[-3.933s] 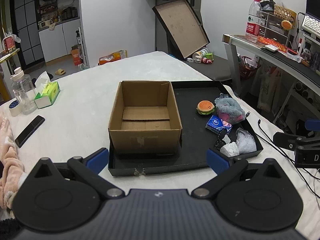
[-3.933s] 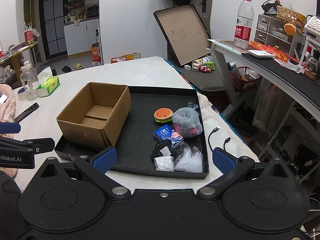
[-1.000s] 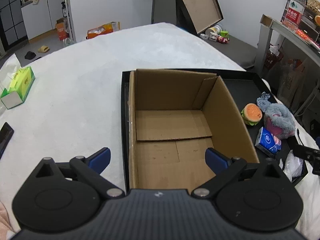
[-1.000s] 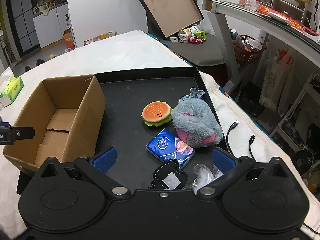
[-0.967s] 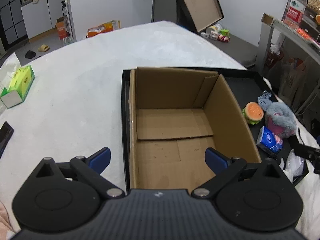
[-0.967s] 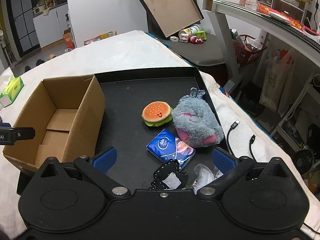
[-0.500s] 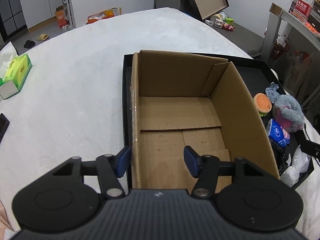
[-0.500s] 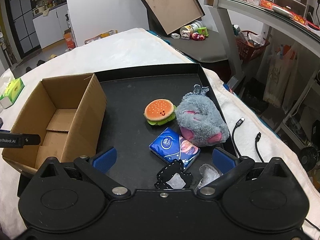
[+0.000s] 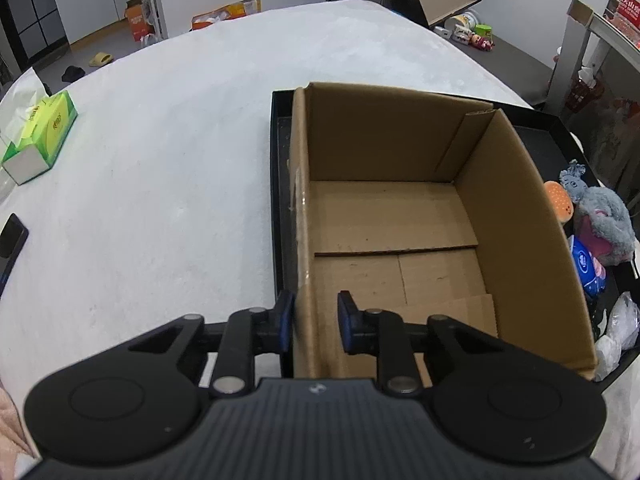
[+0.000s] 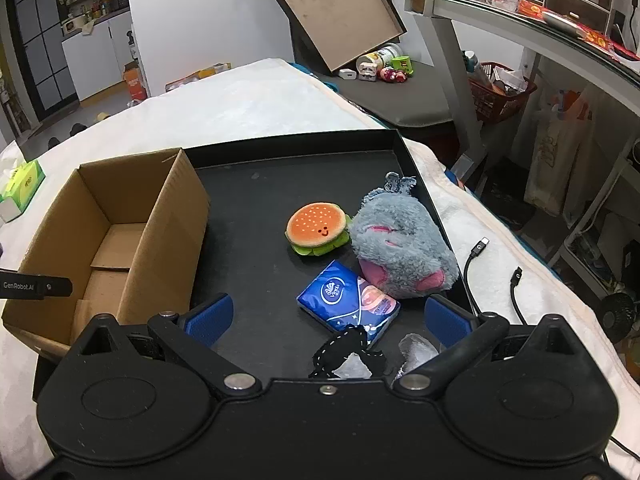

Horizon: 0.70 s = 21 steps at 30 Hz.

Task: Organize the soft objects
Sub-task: 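Move the left tool to the cardboard box wall and close on it, then reach the right tool to the blue tissue pack and grasp it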

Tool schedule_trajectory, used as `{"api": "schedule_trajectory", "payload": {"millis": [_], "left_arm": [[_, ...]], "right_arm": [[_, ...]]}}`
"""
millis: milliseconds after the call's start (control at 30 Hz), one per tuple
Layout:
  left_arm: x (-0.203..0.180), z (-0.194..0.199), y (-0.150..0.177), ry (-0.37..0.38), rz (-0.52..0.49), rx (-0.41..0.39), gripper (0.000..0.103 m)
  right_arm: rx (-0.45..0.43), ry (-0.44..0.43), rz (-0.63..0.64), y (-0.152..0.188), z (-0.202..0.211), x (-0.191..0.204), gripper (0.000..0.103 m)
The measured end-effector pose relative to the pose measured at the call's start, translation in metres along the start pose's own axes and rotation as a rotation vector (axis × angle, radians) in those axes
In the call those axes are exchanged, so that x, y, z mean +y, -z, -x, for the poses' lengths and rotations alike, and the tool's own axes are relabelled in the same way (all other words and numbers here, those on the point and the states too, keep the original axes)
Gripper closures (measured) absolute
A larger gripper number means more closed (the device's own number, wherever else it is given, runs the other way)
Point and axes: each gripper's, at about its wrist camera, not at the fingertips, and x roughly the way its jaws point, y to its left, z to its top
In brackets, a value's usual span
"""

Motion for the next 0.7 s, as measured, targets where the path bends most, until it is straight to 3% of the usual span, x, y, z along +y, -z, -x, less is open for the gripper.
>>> {"api": "schedule_trajectory", "payload": {"millis": [200,700], "left_arm": [[0.0009,-0.0021,-0.0007,-0.019,-0.003,0.006,0.092],[-0.0005,-0.0008,-0.0019,-0.04,-0.008,0.018,0.094]], "right_arm": [[0.005,0.003,-0.012,0.0,-0.0028,-0.0023,0.0],[-0.001,-0.012,-0.022,-0.002,-0.0041,-0.0005,0.0]]}}
